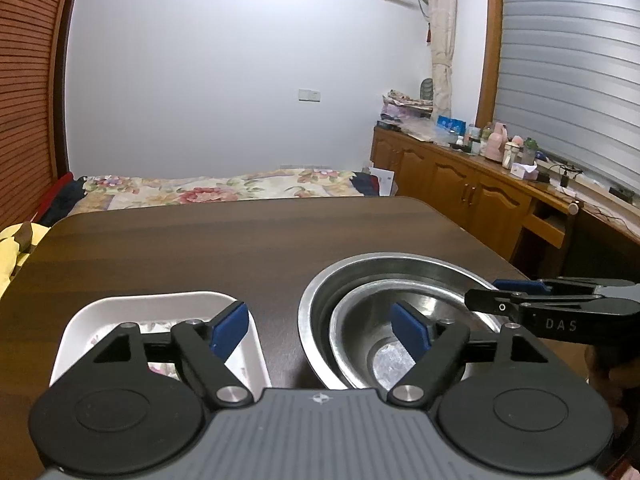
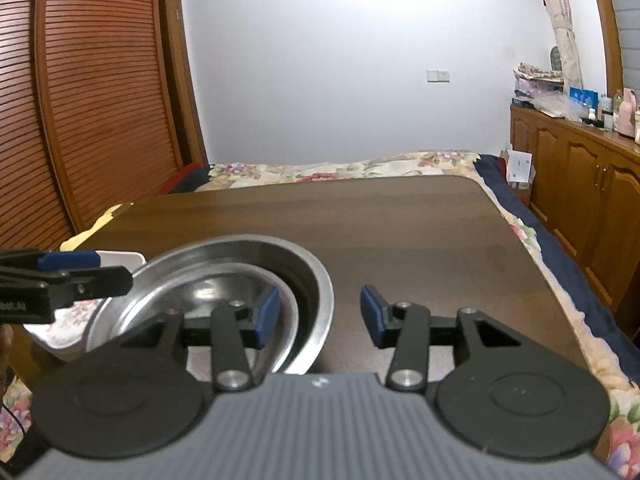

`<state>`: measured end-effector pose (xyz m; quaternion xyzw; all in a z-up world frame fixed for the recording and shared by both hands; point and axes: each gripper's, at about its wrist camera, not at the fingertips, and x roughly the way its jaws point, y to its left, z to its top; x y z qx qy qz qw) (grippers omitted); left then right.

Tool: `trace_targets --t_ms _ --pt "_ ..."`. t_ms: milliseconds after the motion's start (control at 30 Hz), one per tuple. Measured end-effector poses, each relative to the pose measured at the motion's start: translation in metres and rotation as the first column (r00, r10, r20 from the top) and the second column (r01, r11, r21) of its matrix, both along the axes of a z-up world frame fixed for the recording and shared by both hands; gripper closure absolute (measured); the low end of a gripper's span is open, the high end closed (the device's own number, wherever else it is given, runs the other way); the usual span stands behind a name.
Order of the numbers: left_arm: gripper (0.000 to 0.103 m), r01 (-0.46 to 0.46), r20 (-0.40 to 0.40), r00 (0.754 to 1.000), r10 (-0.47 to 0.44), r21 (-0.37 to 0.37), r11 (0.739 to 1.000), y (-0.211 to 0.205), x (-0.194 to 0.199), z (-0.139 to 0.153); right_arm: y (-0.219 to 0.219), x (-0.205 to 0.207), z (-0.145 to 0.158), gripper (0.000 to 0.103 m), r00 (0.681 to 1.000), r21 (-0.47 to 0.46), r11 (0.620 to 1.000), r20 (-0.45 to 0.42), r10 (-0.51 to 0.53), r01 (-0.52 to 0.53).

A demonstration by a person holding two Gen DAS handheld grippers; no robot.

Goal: Organize plates and bowls

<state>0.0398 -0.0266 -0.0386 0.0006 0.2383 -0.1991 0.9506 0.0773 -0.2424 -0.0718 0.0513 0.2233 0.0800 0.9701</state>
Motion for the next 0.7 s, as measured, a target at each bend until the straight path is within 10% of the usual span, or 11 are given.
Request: trace_targets --t_ms 700 --pt "0.042 0.035 -0.054 0.998 -0.036 -0.016 0.999 -0.0053 0.0032 -0.0097 0.0059 -0.0008 -0.01 0.056 0.999 0.055 0.998 -0.018 0.031 -0.03"
